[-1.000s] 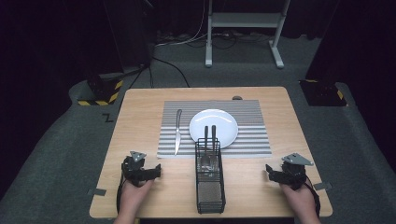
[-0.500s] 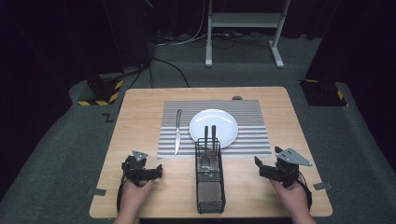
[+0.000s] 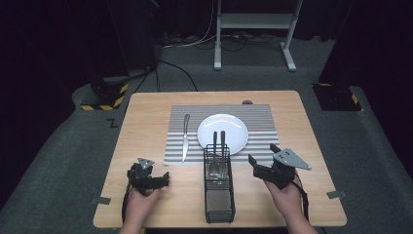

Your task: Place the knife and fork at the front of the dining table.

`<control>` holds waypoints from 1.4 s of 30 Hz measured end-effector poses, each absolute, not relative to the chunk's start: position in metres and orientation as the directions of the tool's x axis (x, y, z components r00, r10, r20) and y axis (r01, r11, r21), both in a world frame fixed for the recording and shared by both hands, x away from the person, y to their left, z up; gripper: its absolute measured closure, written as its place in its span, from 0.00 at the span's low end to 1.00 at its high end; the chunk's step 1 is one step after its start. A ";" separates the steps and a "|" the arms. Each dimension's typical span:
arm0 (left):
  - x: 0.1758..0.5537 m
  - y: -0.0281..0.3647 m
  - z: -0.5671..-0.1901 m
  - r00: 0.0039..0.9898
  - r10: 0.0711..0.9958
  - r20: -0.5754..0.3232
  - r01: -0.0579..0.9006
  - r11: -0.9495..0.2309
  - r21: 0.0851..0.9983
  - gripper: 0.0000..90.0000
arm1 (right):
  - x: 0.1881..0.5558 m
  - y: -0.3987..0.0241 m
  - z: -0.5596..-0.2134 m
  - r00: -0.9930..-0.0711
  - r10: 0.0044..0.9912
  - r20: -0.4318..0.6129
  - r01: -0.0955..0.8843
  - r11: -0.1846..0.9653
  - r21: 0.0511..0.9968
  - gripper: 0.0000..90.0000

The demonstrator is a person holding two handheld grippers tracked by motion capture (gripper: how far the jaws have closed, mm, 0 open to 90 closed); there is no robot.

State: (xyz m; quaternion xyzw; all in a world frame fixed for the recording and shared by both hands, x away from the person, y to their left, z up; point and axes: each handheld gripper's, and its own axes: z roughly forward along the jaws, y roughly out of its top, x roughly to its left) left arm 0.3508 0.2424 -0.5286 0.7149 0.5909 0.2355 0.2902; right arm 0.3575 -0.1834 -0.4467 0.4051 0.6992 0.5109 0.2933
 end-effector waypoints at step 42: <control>0.347 0.241 -0.529 0.198 0.980 -0.002 0.697 -0.139 0.704 0.04 | 0.379 -0.090 -0.418 -0.634 0.773 0.000 0.182 0.149 0.972 0.84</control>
